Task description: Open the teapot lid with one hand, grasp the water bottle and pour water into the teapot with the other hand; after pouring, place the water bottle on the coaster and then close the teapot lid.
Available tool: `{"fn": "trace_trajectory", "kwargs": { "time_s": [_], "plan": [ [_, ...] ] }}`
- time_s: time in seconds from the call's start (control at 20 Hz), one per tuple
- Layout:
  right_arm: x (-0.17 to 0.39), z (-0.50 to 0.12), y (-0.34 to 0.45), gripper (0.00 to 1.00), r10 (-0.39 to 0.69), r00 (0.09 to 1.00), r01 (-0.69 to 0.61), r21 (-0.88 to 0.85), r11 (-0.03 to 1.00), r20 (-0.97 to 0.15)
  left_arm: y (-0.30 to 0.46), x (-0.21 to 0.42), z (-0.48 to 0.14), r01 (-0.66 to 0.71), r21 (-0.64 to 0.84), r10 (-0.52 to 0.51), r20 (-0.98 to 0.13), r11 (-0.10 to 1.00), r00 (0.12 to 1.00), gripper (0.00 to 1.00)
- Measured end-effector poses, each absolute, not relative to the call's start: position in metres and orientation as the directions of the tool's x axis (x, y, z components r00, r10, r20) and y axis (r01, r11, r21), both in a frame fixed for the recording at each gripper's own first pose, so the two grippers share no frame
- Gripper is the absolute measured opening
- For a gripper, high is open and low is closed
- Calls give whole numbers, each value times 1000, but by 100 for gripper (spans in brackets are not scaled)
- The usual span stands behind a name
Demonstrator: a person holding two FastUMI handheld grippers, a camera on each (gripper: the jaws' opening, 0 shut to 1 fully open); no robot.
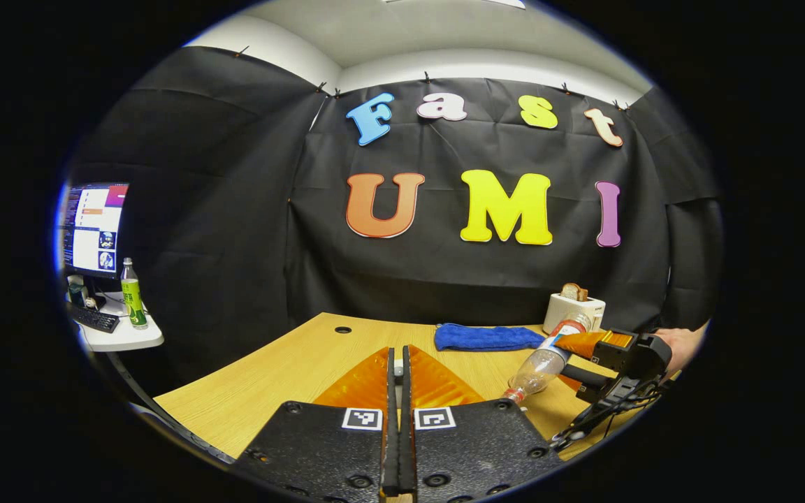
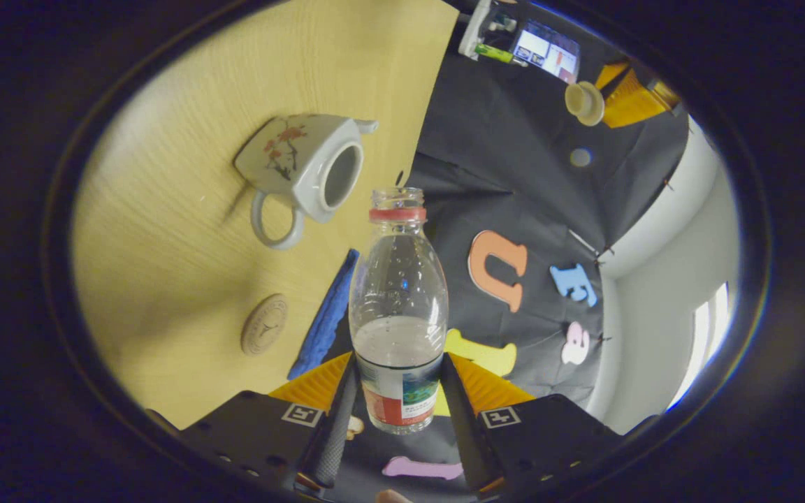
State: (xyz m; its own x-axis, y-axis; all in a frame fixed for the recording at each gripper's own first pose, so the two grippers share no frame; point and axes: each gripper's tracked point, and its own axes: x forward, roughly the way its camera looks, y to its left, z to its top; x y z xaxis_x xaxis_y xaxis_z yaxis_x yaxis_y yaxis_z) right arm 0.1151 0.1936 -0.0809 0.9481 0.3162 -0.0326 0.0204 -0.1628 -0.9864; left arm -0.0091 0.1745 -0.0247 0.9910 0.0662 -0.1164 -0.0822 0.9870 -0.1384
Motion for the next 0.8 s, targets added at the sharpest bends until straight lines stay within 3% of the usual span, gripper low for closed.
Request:
{"fn": "trace_trajectory", "kwargs": {
  "time_s": [0.2, 0.4, 0.65, 0.8],
  "plan": [
    [106, -102, 188, 67, 259, 950, -223, -958, 179, -172, 169, -8, -24, -78, -130, 64, -113, 988, 992, 3],
    [86, -111, 201, 69, 291, 915, -398, -743, 539, -279, 162, -6, -25, -74, -104, 62, -113, 992, 992, 3],
    [85, -83, 192, 68, 349, 897, -434, -387, 813, -273, 151, -1, -21, -68, -92, 58, -101, 993, 993, 3],
    [101, -57, 175, 68, 367, 900, -411, -175, 895, -236, 142, 1, -24, -56, -92, 46, -102, 994, 994, 3]
  ]
}}
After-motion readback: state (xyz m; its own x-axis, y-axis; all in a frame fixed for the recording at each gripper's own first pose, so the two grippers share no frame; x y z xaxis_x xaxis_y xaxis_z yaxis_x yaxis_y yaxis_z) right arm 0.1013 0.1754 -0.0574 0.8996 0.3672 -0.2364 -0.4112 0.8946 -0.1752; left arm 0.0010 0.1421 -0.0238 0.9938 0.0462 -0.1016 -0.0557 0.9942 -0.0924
